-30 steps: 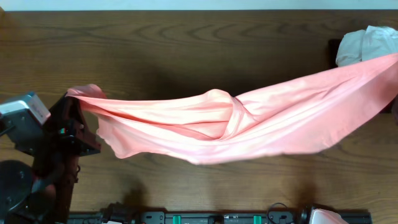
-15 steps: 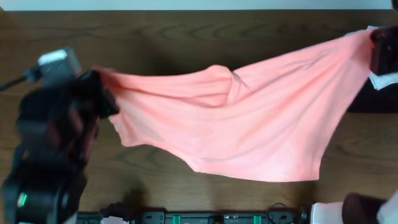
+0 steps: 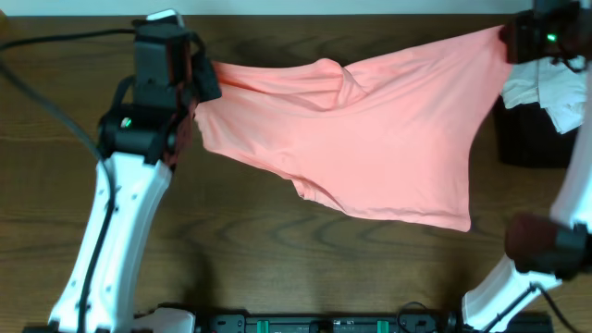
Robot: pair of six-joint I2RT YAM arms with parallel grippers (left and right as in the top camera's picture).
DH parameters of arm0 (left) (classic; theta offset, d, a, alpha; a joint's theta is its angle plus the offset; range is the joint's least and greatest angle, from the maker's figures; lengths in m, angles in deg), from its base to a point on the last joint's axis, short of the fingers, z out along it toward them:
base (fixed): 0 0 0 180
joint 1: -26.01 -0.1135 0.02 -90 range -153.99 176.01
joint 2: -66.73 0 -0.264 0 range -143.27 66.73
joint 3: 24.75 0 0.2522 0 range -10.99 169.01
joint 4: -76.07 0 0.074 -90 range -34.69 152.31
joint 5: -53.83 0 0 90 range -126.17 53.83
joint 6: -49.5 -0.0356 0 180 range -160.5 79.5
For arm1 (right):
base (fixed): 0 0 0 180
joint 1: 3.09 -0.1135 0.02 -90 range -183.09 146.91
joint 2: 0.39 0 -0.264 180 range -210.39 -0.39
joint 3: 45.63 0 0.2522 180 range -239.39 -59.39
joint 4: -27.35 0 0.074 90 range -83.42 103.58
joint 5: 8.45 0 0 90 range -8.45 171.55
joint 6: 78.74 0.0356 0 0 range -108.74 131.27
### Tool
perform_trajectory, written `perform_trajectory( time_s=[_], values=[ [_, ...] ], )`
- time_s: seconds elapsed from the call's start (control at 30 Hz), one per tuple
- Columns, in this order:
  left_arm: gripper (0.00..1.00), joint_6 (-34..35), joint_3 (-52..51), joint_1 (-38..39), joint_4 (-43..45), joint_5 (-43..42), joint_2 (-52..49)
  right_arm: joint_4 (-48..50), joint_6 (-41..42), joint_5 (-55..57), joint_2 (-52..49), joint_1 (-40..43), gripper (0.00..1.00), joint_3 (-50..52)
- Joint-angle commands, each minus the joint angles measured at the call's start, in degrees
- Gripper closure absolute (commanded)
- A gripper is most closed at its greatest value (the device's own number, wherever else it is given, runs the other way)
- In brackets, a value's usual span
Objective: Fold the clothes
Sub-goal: 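Lay the stretched T-shirt flat on the table with both grippers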
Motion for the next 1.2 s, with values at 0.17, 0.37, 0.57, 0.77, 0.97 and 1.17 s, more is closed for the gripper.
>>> perform_trajectory(
  time_s=[0.17,0.37,0.57,0.77,0.97,1.17],
  values=[
    [0.94,0.46,0.90,-0.26,7.48,2.29,-9.60,7.78,-0.70,-0.76,-11.56,-4.00,0.99,-0.37],
    [0.94,0.46,0.90,-0.24,13.31,2.29,-16.04,15.06,-0.48,-0.70,-17.92,-6.08,0.99,-0.37],
    [0.95,0.48,0.90,-0.24,17.97,3.17,-22.23,21.27,1.18,-0.11,-22.95,-6.67,0.99,-0.37],
    [0.94,0.44,0.90,-0.24,24.52,4.83,-27.45,27.43,3.50,0.61,-26.75,-6.60,0.99,-0.35],
    [0.93,0.44,0.90,-0.24,31.85,4.83,-31.15,31.69,5.90,3.26,-29.07,-6.56,0.99,-0.35],
    [0.05,-3.02,0.90,-0.24,34.40,5.11,-32.26,33.75,12.44,10.12,-29.77,-6.49,0.93,-0.35]
  ],
)
